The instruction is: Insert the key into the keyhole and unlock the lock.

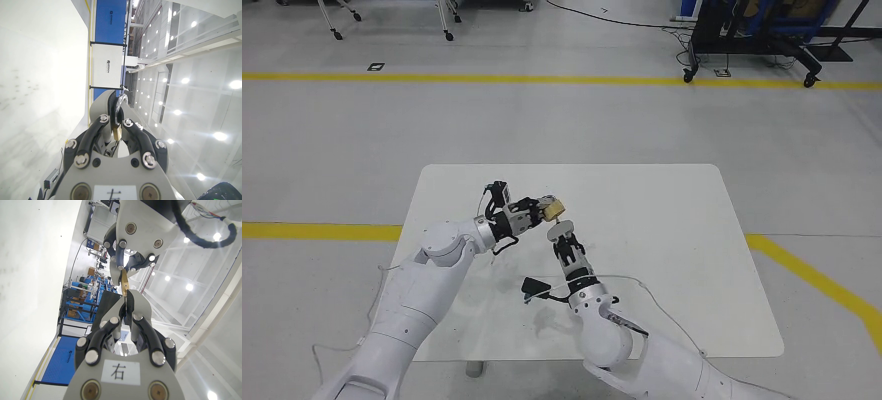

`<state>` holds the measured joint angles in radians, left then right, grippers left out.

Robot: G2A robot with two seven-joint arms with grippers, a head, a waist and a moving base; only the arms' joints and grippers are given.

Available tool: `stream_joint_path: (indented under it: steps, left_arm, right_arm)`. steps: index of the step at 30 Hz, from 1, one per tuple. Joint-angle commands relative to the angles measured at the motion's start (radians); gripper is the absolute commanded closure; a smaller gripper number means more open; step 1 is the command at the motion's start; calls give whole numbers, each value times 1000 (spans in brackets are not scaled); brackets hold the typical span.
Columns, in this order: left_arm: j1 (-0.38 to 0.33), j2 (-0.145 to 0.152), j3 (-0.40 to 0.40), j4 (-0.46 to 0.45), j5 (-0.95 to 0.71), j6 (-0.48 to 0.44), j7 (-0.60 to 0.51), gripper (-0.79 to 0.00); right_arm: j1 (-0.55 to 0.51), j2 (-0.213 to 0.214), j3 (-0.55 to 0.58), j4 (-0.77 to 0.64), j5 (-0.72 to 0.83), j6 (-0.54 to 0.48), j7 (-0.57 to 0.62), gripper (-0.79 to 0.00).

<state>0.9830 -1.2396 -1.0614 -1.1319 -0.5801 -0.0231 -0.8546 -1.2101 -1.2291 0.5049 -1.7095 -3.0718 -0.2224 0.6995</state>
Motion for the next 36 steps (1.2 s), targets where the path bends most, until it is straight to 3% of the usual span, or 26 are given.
stream_joint_path:
  steps: [1,13,23,24,25,26,36]
  left_arm:
    - [1,0,-2,-2,5,-4,-1,0]
    - [11,4,11,-34,107,-58,-24,0]
    - [11,4,14,-33,118,-50,-49,0]
    - [9,4,13,-30,115,-44,-47,0]
    - [8,3,12,-28,106,-36,-47,0]
    - [8,2,10,-25,92,-28,-46,0]
    - [3,-3,-3,-4,36,3,-30,0]
  right_arm:
    - [1,-1,-1,4,0,1,-3,0]
    - [-12,-10,19,13,0,-5,-10,0]
    - [-16,-18,27,18,0,-4,-16,0]
    - [-18,-18,28,17,0,-4,-16,-259]
    - [-20,-18,30,15,0,-4,-14,-594]
    - [-22,-18,32,13,0,-3,-13,-785]
    - [-46,-13,50,-16,0,42,0,-785]
